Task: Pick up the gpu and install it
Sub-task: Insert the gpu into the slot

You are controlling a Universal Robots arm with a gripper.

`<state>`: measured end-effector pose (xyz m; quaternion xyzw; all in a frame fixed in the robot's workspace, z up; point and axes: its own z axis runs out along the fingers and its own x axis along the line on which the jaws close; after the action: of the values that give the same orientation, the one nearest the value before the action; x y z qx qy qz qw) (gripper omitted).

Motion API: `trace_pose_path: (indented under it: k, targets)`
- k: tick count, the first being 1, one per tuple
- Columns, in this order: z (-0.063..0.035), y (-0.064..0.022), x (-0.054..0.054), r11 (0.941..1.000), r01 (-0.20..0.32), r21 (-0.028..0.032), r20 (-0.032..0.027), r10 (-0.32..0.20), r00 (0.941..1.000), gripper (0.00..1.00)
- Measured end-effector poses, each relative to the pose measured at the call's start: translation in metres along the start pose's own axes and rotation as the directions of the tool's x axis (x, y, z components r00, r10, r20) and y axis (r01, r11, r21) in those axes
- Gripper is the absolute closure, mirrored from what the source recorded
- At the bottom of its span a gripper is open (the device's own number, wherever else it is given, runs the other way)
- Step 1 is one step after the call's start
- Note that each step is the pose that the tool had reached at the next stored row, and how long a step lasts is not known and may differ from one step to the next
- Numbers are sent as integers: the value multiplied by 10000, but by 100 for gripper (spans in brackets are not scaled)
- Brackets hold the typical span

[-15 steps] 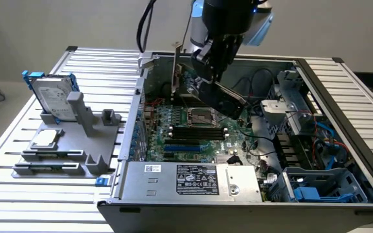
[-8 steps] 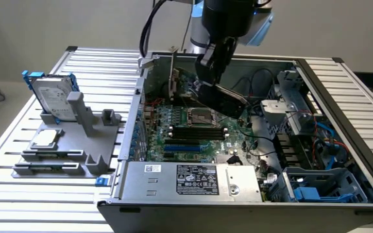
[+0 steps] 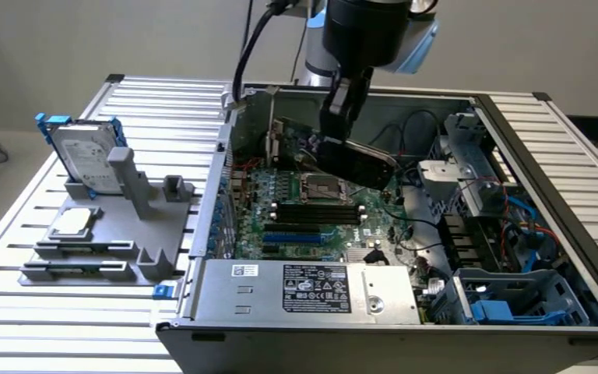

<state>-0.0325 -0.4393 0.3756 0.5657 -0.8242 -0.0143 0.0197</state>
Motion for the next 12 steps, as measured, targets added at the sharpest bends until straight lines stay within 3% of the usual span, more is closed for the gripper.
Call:
trace_pose_path:
  k: [6,12]
  targets:
    - [42,-2,0,9940,1092,15,-51,-1092,9940,74]
    - [116,-5,-1,9763,2166,25,-103,-2165,9762,74]
